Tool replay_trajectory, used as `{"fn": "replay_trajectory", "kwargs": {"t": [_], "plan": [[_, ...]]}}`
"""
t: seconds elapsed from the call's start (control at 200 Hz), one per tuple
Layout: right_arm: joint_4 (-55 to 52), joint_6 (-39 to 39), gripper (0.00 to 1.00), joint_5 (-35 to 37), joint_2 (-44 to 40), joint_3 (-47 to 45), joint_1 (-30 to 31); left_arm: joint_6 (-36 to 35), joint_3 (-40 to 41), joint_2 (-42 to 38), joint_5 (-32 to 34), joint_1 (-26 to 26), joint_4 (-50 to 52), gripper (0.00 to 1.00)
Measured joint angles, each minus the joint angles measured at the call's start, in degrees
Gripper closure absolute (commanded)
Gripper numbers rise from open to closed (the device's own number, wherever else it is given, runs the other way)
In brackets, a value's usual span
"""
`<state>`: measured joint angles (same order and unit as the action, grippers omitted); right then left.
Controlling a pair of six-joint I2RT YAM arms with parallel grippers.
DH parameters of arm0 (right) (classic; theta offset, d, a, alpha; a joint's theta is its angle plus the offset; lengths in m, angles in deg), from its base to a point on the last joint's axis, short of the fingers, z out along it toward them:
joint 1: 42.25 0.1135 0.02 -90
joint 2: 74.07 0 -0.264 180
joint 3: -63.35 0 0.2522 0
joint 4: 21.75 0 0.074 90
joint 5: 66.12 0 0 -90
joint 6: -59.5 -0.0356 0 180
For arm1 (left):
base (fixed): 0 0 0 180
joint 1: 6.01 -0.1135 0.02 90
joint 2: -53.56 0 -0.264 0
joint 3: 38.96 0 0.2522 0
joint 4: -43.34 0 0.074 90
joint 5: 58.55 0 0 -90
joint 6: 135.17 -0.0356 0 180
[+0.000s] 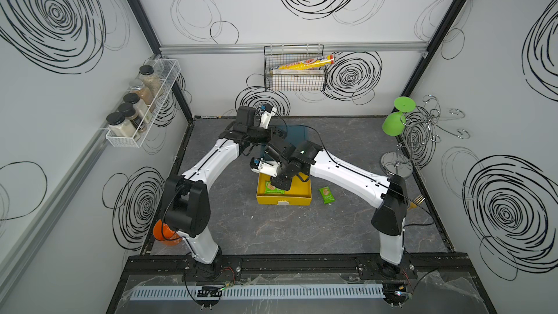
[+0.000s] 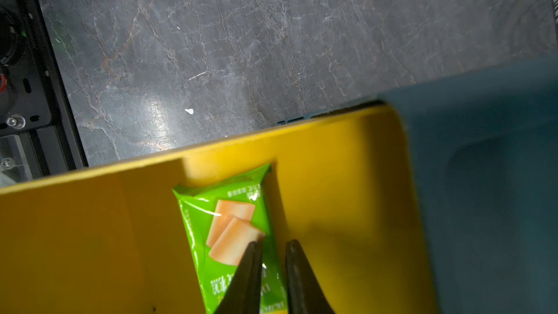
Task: Take the cookies out of the drawer
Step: Pick up the cookie from the drawer.
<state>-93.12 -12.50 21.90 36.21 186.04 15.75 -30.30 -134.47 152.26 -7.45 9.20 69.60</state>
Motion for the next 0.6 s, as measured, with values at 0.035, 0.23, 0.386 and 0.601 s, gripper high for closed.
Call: {"fn": "replay_trajectory", "kwargs": {"t": [0.035,0.23,0.386,0.601], "plan": [[0.4,-0.1,0.83,-0.2,-0.8,-0.4,0.0,0.0,0.0,0.0,0.0,0.0,0.0,0.67],[2.5,-0.7,0.86,-1.1,-6.3,-2.0,0.0,0.0,0.0,0.0,0.0,0.0,0.0,0.67],[3.7,-0.7,0.87,-1.9,-8.7,-3.0,0.0,0.0,0.0,0.0,0.0,0.0,0.0,0.67],[4.3,-0.8,0.39,-3.3,-8.9,-5.3,0.0,0.4,-0.1,-0.1,-0.8,0.0,-0.3,0.49]]}}
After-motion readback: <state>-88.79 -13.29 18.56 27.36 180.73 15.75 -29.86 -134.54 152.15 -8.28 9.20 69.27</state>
